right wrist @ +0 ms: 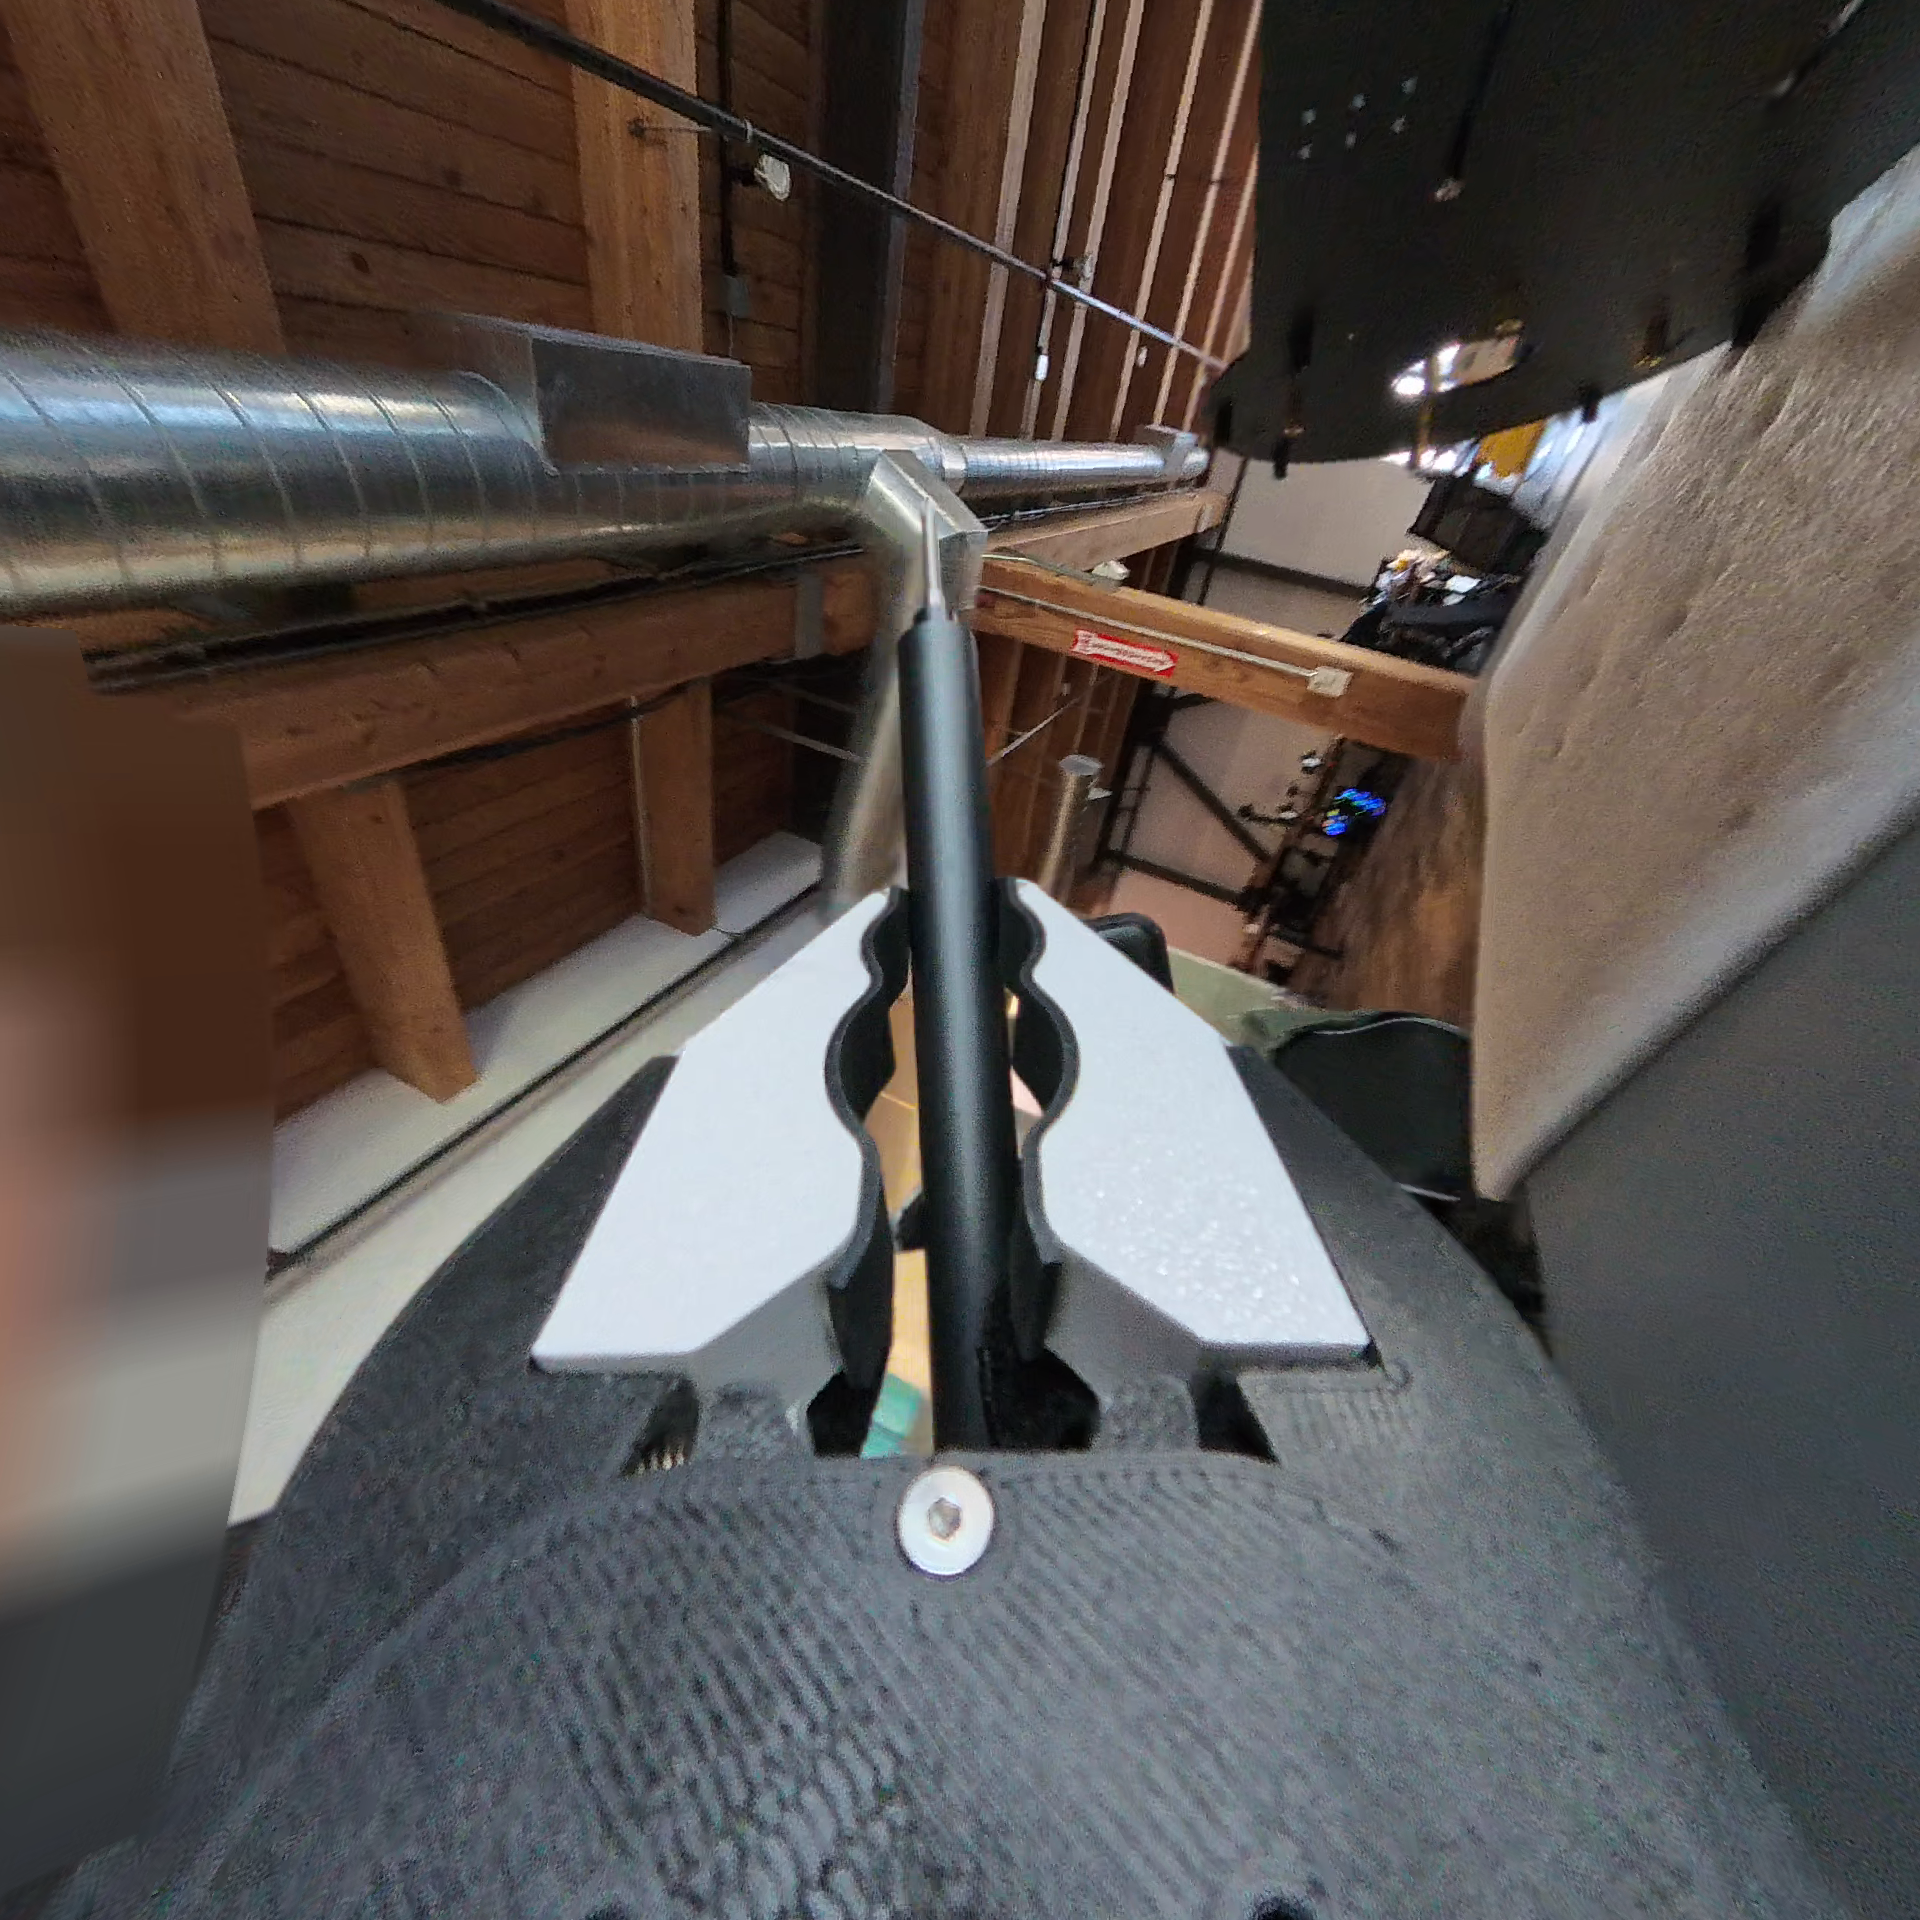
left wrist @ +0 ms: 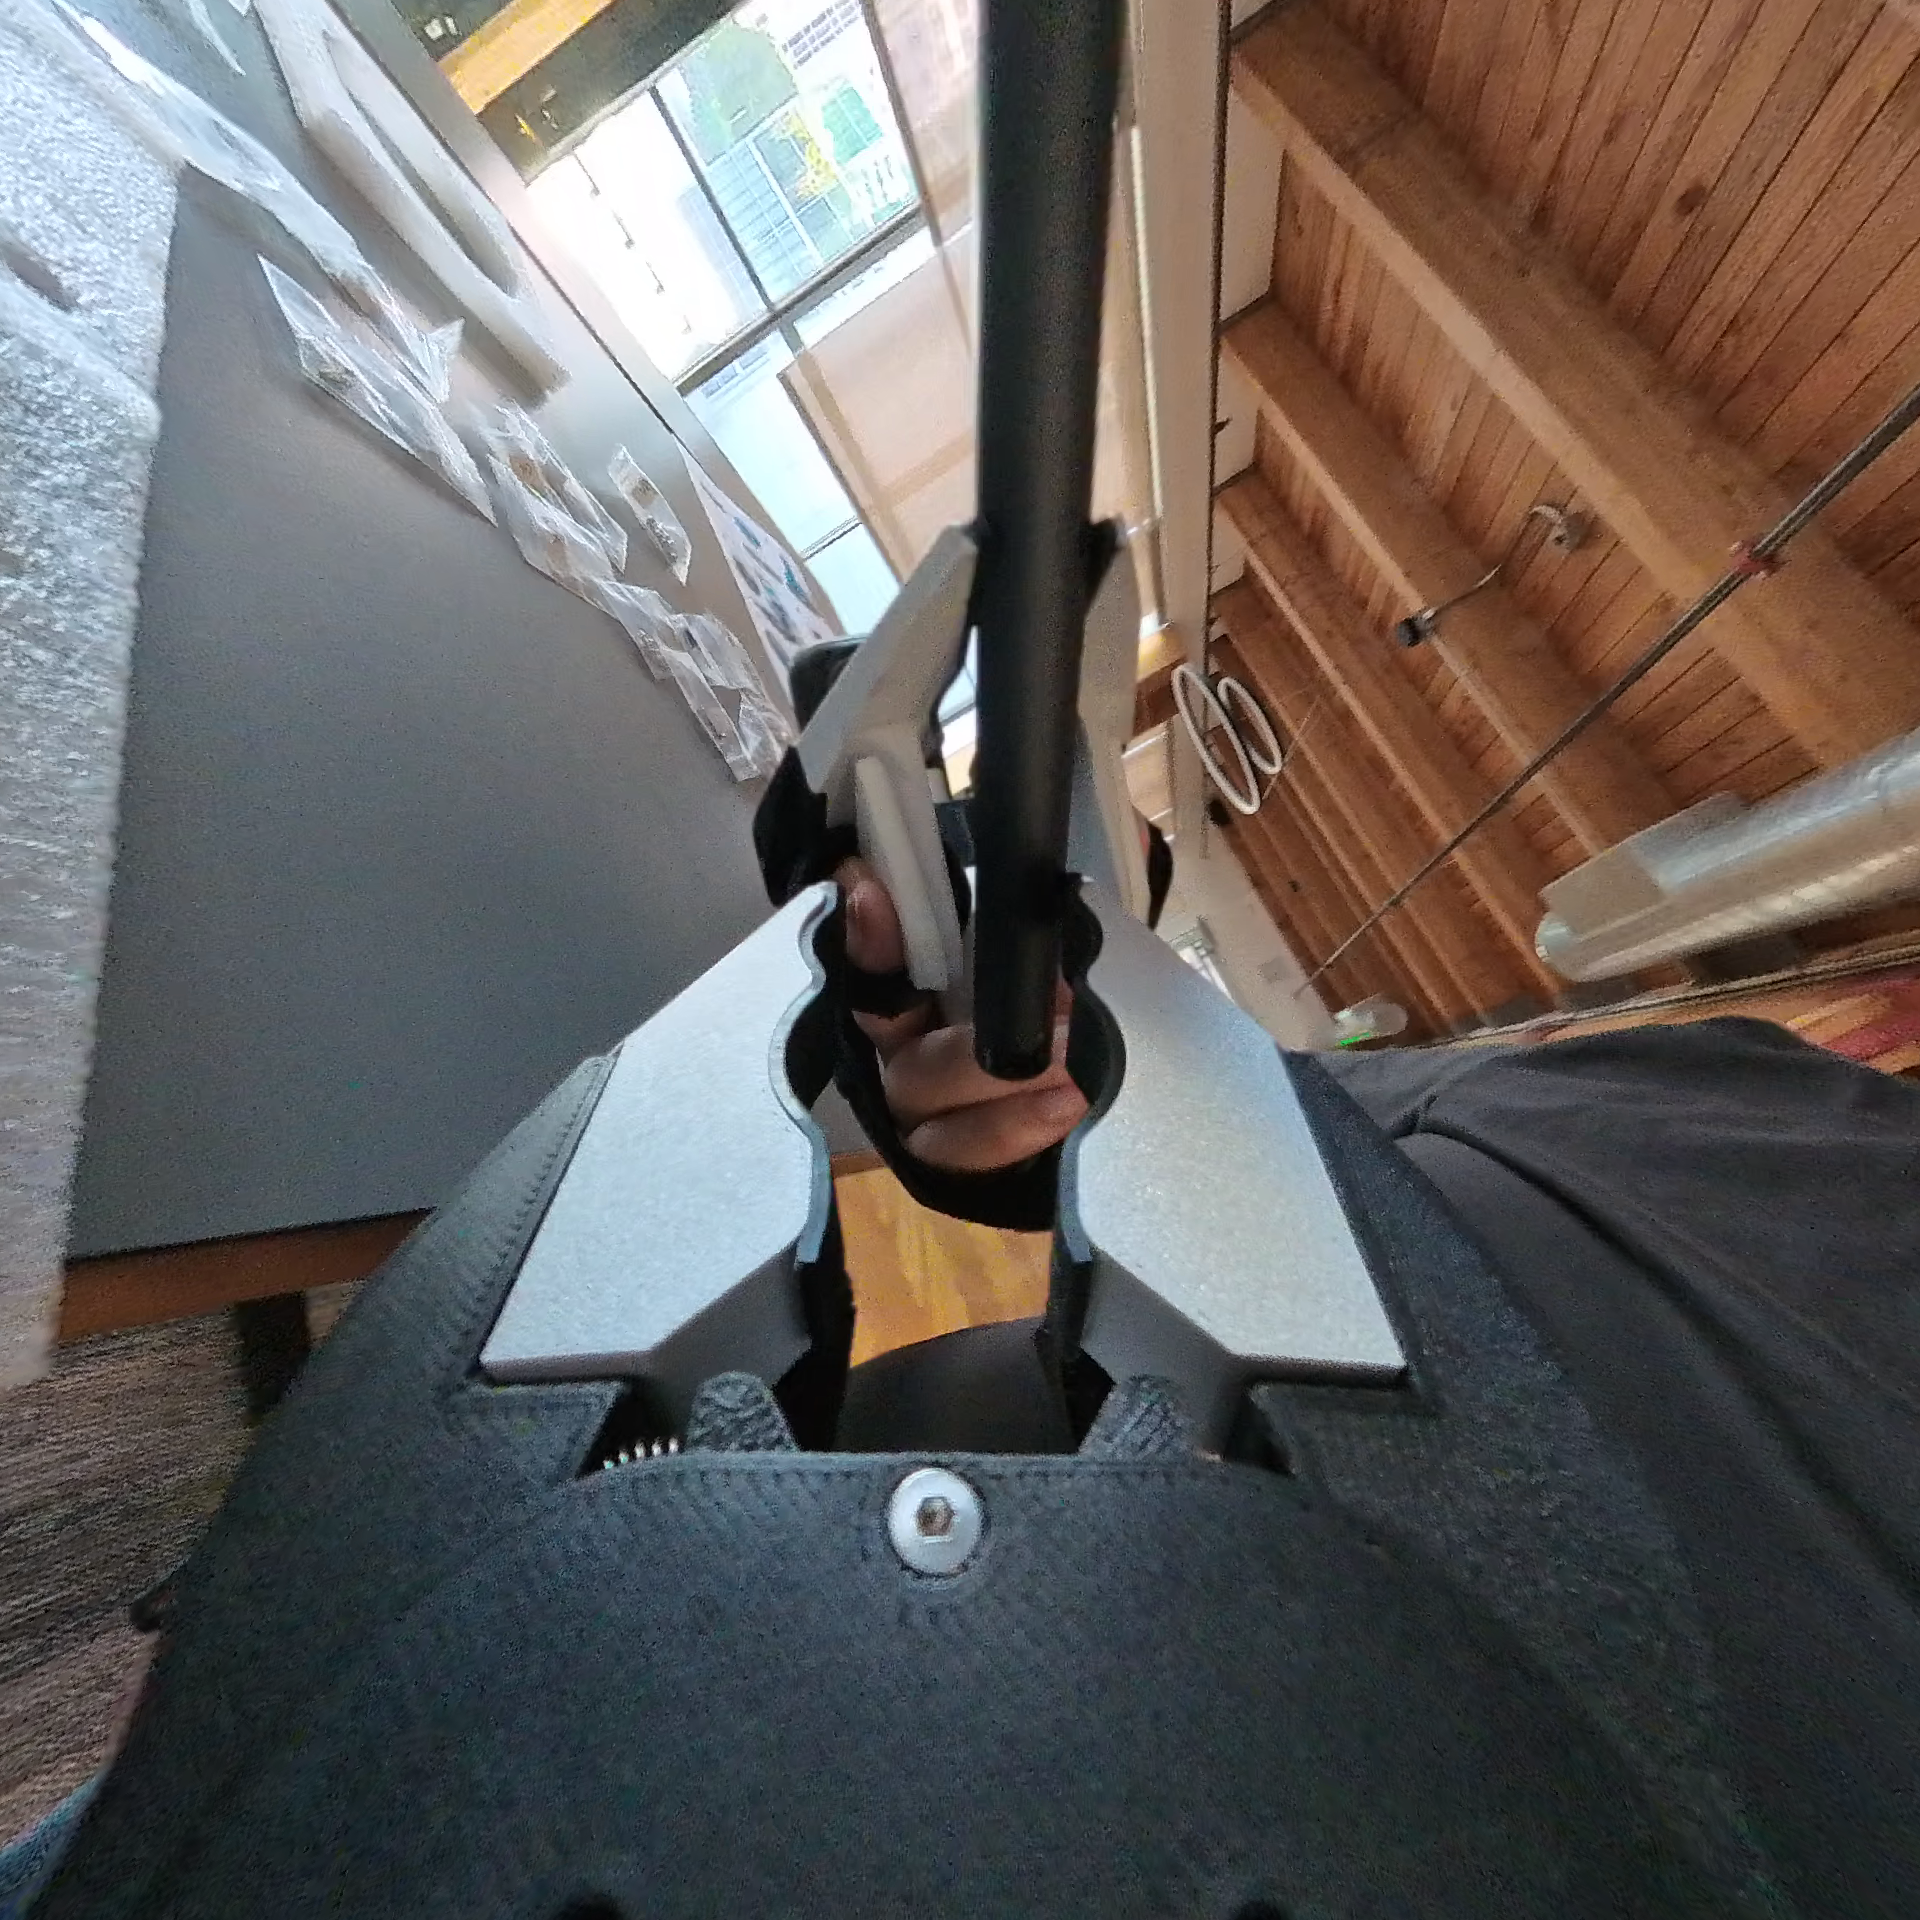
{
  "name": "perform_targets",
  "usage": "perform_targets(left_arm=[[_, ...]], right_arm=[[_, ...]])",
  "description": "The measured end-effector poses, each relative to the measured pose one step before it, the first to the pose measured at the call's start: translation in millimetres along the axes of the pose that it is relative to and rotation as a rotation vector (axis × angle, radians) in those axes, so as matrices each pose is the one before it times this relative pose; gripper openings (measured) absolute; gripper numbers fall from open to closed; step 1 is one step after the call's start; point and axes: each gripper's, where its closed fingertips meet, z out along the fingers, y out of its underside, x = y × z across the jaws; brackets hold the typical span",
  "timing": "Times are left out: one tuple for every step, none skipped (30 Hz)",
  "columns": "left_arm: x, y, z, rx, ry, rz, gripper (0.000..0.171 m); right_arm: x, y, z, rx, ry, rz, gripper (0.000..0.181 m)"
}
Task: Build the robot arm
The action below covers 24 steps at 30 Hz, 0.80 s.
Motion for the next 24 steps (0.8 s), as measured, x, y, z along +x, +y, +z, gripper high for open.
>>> perform_targets(left_arm=[[-2.78,-1.33,-1.65,0.00086,0.0053,-0.0201,0.039],[-3.2,-1.39,-1.55,-0.00139,-0.0038,-0.0165,0.037],[-2.7,-1.4,-1.06,-0.00507,-0.0075,-0.0098,0.036],[-2.14,-1.46,-0.67,-0.00947,-0.0083,-0.0058,0.035],[-2.24,-2.1,-0.84,-0.01009,-0.0097,-0.007,0.035],[-2.94,-2.21,-0.89,-0.01243,-0.0108,-0.0113,0.034],[-3.41,-1.88,-0.99,-0.01622,-0.0097,-0.0189,0.034],[-3.05,-2.03,-1.33,-0.01752,-0.0049,-0.0209,0.034],[-2.98,-2.53,-2.04,-0.01759,-0.0048,-0.0149,0.034],[-3.16,-2.7,-2.46,-0.02065,-0.0072,-0.0057,0.034],[-2.8,-2.53,-2.85,-0.02692,-0.0081,0.002,0.033],[-1.98,-2.21,-3.06,-0.02995,-0.0056,0.0079,0.028],[-3.54,-2.15,-2.99,-0.0302,-0.0174,0.0077,0.027],[-2.94,-1.89,-2.78,-0.02748,-0.0157,0.0115,0.027],[-2.3,-2.12,-2.61,-0.02268,-0.0096,0.014,0.026],[-1.8,-1.91,-2.66,-0.02094,-0.0041,0.01,0.026],[-1.57,-1.51,-2.67,-0.02154,0.0005,-0.0001,0.026],[-1.58,-1.73,-3.15,-0.01713,0.0043,-0.0053,0.025],[-2.16,-1.31,-3.3,-0.01621,0.0037,-0.0041,0.025],[-3.25,-0.25,-3.47,-0.02179,0.0001,-0.0072,0.025],[-3.69,0.55,-3.5,-0.02547,-0.0001,-0.014,0.025],[-2.91,1.07,-3.83,-0.02933,0.0046,-0.0196,0.023],[-2.01,1.47,-3.86,-0.0328,0.0064,-0.0194,0.022],[-1.62,2.11,-3.4,-0.03697,0.0009,-0.0173,0.022]], right_arm=[[2.36,1.6,1.9,-0.0004,0.0215,-0.0486,0.016],[3.29,1.01,2.15,0.0004,0.0269,-0.0404,0.016],[3.8,0.64,1.96,0.0016,0.0257,-0.0202,0.016],[2.99,-0.69,1.74,0.0093,0.0161,-0.0068,0.016],[2.66,-2.51,1.39,0.0234,0.0109,-0.0048,0.017],[3.9,-2.53,1.3,0.0247,0.0176,-0.0057,0.016],[5.35,-1.75,1.6,0.0182,0.0292,-0.0097,0.016],[4.39,-1.09,2.41,0.0156,0.0235,-0.012,0.016],[3.23,-0.57,3.14,0.0147,0.0168,-0.0184,0.016],[4.16,0.16,3.9,0.0069,0.0231,-0.0185,0.016],[4.91,0.78,3.84,-0.0031,0.0284,-0.0044,0.016],[5.41,0.43,3.38,-0.0035,0.0315,-0.0008,0.016],[4.22,0.37,3.51,-0.0013,0.0232,-0.0003,0.016],[4.17,0.66,3.17,-0.0009,0.0248,0.0058,0.016],[2.42,0.32,3.45,0.0048,0.0149,0.0029,0.016],[1.96,0.53,3.68,0.0024,0.0122,0.0065,0.016],[2.22,0.39,3.27,0.0032,0.0145,0.0106,0.016],[0.97,0.14,3.72,0.0077,0.0047,-0.002,0.016],[1.08,0.91,3.91,0.0036,0.0037,-0.0102,0.016],[3.17,2.02,3.82,-0.0038,0.0141,-0.007,0.016],[4.14,2.64,3.65,-0.0073,0.0166,0.0006,0.016],[3.46,2.59,3.17,-0.008,0.0085,0.011,0.017],[2.01,2.47,2.7,-0.0067,-0.005,0.021,0.017],[1.21,3.08,2.34,-0.0099,-0.0137,0.032,0.017]])
